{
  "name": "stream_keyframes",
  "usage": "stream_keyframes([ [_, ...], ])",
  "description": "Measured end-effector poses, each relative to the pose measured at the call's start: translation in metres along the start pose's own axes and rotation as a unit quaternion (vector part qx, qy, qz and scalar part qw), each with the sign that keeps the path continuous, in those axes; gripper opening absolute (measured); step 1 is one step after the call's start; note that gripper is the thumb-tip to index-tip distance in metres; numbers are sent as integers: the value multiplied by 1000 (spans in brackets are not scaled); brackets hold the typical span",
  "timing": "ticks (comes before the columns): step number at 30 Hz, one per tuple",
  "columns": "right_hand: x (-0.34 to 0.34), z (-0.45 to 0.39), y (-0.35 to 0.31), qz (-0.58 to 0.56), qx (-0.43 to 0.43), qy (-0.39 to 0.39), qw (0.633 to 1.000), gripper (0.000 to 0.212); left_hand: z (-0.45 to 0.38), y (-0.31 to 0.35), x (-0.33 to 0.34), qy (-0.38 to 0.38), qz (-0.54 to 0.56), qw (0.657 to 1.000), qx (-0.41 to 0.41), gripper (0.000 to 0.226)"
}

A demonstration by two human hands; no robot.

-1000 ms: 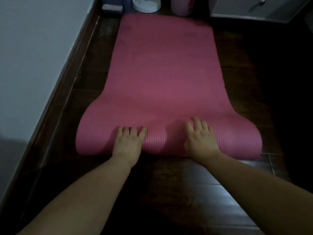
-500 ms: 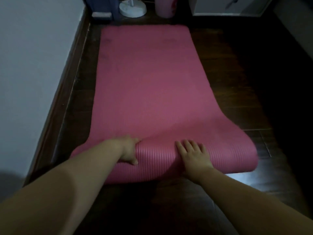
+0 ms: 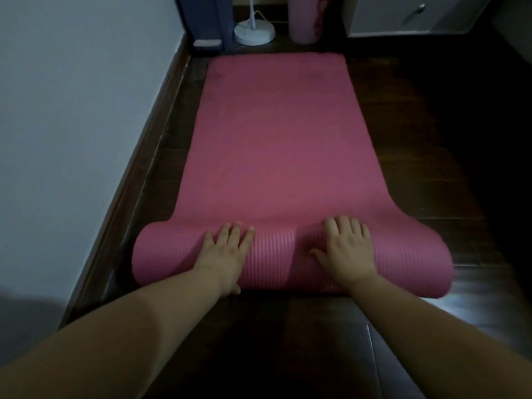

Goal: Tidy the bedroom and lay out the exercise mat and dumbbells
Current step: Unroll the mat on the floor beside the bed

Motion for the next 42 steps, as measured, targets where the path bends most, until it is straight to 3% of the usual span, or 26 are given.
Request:
stream_keyframes([
  [1, 0, 8, -4, -2, -21, 42, 999, 51, -5, -3, -1, -4, -11, 1000, 0, 127],
  [3, 14, 27, -9, -45, -62, 22, 997, 46, -14, 1, -2, -16, -34, 999, 8, 124],
  [8, 52, 47, -22, -72, -71, -132, 986, 96, -27, 4, -10, -13, -43, 999, -8, 113],
  [16, 50, 14, -9, -66, -36, -140, 987, 87, 0, 7, -21, 130, -12, 991, 10, 68],
  [20, 47, 2, -3, -69, -54, -127, 988, 69, 11, 23, -10, 74, -14, 997, -3, 88],
  [24, 36, -12, 14, -119, -40, -190, 974, 64, 10, 36, -12, 56, -31, 998, -27, 112],
  [27, 32, -12, 33, -226, -30, -307, 924, 69, 11, 48, -16, 50, -28, 998, 1, 113],
  [29, 33, -4, 41, -296, -9, -348, 890, 74, 11, 56, -15, 23, -46, 998, 38, 99],
  [30, 31, 0, 44, -293, 2, -338, 894, 76, 11, 57, -16, 8, -44, 998, 44, 88],
  [32, 22, 4, 42, -220, 15, -257, 941, 74, 3, 51, -20, -30, -11, 999, 31, 77],
  [35, 0, 10, 20, -138, -21, -87, 986, 53, -12, 41, -26, -126, 56, 990, -5, 87],
  [37, 2, 22, 1, -145, -65, -92, 983, 62, -19, 37, -28, -156, 70, 985, -17, 94],
  [39, 17, 38, -6, -120, -89, -163, 975, 91, -21, 37, -29, -149, 60, 987, -22, 94],
  [40, 26, 45, -4, -84, -102, -186, 974, 100, -20, 38, -30, -128, 46, 990, -22, 93],
  [42, 39, 50, 4, -42, -112, -183, 976, 98, -15, 42, -35, -50, 12, 999, -16, 88],
])
Point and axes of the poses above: each hand's wrist, its own z-axis away from the middle knuckle, its own x-axis out of the palm, y = z × x, the point moved 5 cm from there along -z, towards the middle knuckle, and after that the axes turned 15 degrees about -x, right-handed, at the moved point
